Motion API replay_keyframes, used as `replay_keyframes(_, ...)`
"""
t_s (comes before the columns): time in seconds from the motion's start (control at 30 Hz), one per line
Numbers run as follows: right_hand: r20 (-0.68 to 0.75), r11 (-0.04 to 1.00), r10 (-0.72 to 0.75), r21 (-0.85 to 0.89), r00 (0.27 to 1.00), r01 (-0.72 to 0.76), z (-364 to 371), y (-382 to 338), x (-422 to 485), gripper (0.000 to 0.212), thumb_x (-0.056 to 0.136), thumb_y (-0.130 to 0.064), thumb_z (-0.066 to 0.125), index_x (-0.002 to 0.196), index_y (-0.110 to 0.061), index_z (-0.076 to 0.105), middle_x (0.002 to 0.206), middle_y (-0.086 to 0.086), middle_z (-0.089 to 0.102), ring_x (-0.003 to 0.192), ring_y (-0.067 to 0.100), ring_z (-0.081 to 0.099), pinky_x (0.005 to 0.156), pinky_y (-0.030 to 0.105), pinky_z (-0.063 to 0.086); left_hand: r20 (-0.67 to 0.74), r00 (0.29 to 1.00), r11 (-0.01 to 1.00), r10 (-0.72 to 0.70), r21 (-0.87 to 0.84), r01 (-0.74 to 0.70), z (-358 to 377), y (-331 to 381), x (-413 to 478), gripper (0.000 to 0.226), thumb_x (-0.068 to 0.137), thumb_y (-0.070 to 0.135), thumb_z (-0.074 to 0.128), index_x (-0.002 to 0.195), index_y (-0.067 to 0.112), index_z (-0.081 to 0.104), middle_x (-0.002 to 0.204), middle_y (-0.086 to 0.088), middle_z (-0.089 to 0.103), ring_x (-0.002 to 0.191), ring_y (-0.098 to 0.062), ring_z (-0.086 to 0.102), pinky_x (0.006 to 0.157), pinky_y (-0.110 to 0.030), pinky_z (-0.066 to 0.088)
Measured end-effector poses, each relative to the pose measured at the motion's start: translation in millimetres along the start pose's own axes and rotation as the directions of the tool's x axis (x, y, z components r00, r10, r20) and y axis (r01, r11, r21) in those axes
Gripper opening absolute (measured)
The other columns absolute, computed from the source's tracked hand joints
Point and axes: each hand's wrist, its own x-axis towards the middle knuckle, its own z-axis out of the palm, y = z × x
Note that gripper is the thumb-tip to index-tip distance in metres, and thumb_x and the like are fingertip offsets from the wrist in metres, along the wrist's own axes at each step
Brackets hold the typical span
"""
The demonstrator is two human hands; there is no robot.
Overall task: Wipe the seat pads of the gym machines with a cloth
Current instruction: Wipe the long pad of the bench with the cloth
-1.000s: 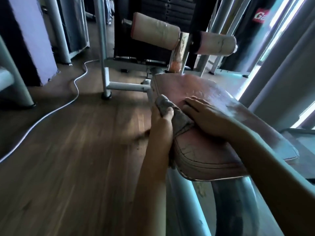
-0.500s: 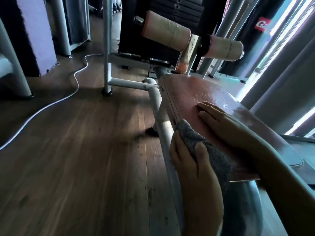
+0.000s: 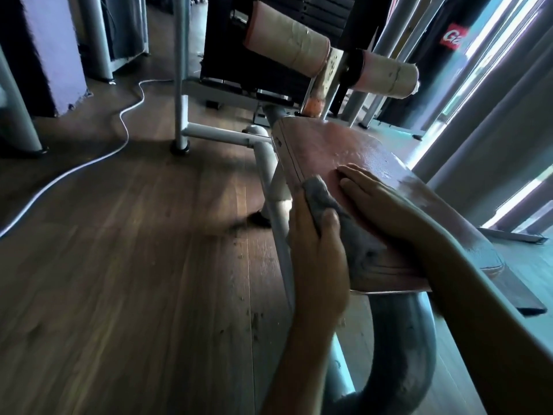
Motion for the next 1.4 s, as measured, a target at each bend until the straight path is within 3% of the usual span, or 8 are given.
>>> replay_keyframes(0.1, 0.003, 0.999, 0.051, 0.002, 0.999, -0.051, -2.3, 0.9, -0.1, 0.049, 0.106, -0.042, 0.030, 0.154, -0.029, 0.029, 0.163, -0.007, 0.021, 0.150, 0.011, 0.017, 0.124, 0.034, 0.012, -0.023, 0.999, 0.998, -0.030, -0.049, 0.029, -3.6, -0.8, 21.8, 0.048, 0.096, 0.028, 0.048, 0.144, 0.030, 0.046, 0.139, 0.011, 0.053, 0.126, -0.001, 0.050, 0.112, -0.032, 0.039)
replay_keyframes(0.27, 0.015, 0.998, 0.061, -0.010, 0.998, -0.060, -0.6, -1.4, 0.0, 0.049, 0.106, -0.042, 0.030, 0.153, -0.030, 0.030, 0.163, -0.008, 0.021, 0.150, 0.012, 0.018, 0.123, 0.040, 0.015, 0.014, 1.000, 0.988, 0.018, -0.156, -0.016, 0.2, 2.0, -37.5, 0.058, 0.090, 0.027, 0.047, 0.146, 0.039, 0.041, 0.135, 0.029, 0.051, 0.123, 0.011, 0.048, 0.102, -0.015, 0.041)
replay_keyframes(0.43, -0.001, 0.999, 0.051, -0.014, 0.999, -0.051, -1.6, -5.1, -2.3, 0.048, 0.107, -0.039, 0.031, 0.153, -0.027, 0.031, 0.163, -0.006, 0.023, 0.149, 0.013, 0.020, 0.123, 0.036, 0.016, 0.014, 1.000, 0.995, -0.026, -0.097, 0.027, -4.6, -9.4, 51.9, 0.070, 0.075, 0.053, 0.049, 0.141, 0.031, 0.047, 0.136, 0.006, 0.058, 0.126, -0.013, 0.055, 0.111, -0.045, 0.041)
replay_keyframes(0.6, -0.005, 0.998, 0.058, -0.001, 0.998, -0.058, -1.0, -5.9, -4.7, 0.049, 0.106, -0.042, 0.032, 0.153, -0.030, 0.031, 0.163, -0.006, 0.022, 0.150, 0.014, 0.020, 0.123, 0.039, 0.017, -0.001, 1.000, 0.999, -0.029, 0.016, 0.029, -6.1, -19.0, 50.3, 0.065, 0.080, 0.059, 0.042, 0.141, 0.036, 0.045, 0.143, 0.004, 0.051, 0.135, -0.012, 0.045, 0.116, -0.045, 0.033)
replay_keyframes(0.8, -0.013, 0.999, 0.048, 0.009, 0.999, -0.048, -1.0, -4.3, -6.0, 0.049, 0.106, -0.043, 0.031, 0.153, -0.031, 0.030, 0.163, -0.007, 0.021, 0.150, 0.013, 0.018, 0.123, 0.037, 0.015, -0.057, 0.998, 0.998, -0.003, 0.066, 0.006, -0.3, -17.8, 28.9, 0.053, 0.102, 0.039, 0.040, 0.153, 0.025, 0.032, 0.153, 0.001, 0.028, 0.140, -0.015, 0.033, 0.119, -0.034, 0.026)
replay_keyframes(0.97, -0.014, 0.998, 0.054, 0.010, 0.998, -0.054, 1.9, -0.8, -3.8, 0.050, 0.105, -0.045, 0.030, 0.153, -0.033, 0.029, 0.164, -0.008, 0.020, 0.151, 0.013, 0.015, 0.124, 0.040, 0.015, -0.005, 0.998, 0.998, 0.055, 0.007, -0.055, -0.7, -30.2, 24.1, 0.069, 0.086, 0.058, 0.039, 0.151, 0.038, 0.029, 0.155, 0.015, 0.034, 0.142, -0.004, 0.033, 0.120, -0.040, 0.027)
replay_keyframes(1.2, -0.024, 0.998, 0.049, 0.033, 0.998, -0.049, 1.3, -3.7, -3.9, 0.048, 0.105, -0.043, 0.030, 0.152, -0.034, 0.032, 0.162, -0.012, 0.023, 0.151, 0.011, 0.016, 0.123, 0.043, 0.016, 0.065, 0.997, 0.997, -0.039, 0.071, 0.034, -2.7, -22.9, 81.9, 0.086, 0.076, 0.062, 0.043, 0.153, 0.030, 0.026, 0.157, 0.005, 0.032, 0.145, -0.016, 0.030, 0.120, -0.046, 0.026)
replay_keyframes(1.4, -0.020, 0.999, 0.048, 0.007, 0.999, -0.048, -1.2, -9.6, -5.7, 0.047, 0.106, -0.040, 0.029, 0.152, -0.031, 0.031, 0.162, -0.013, 0.023, 0.149, 0.011, 0.019, 0.122, 0.042, 0.017, 0.019, 0.999, 0.961, -0.044, -0.271, 0.048, 3.8, -24.7, -25.7, 0.064, 0.082, 0.048, 0.053, 0.142, 0.057, 0.034, 0.155, 0.024, 0.032, 0.141, -0.003, 0.035, 0.117, -0.040, 0.032)
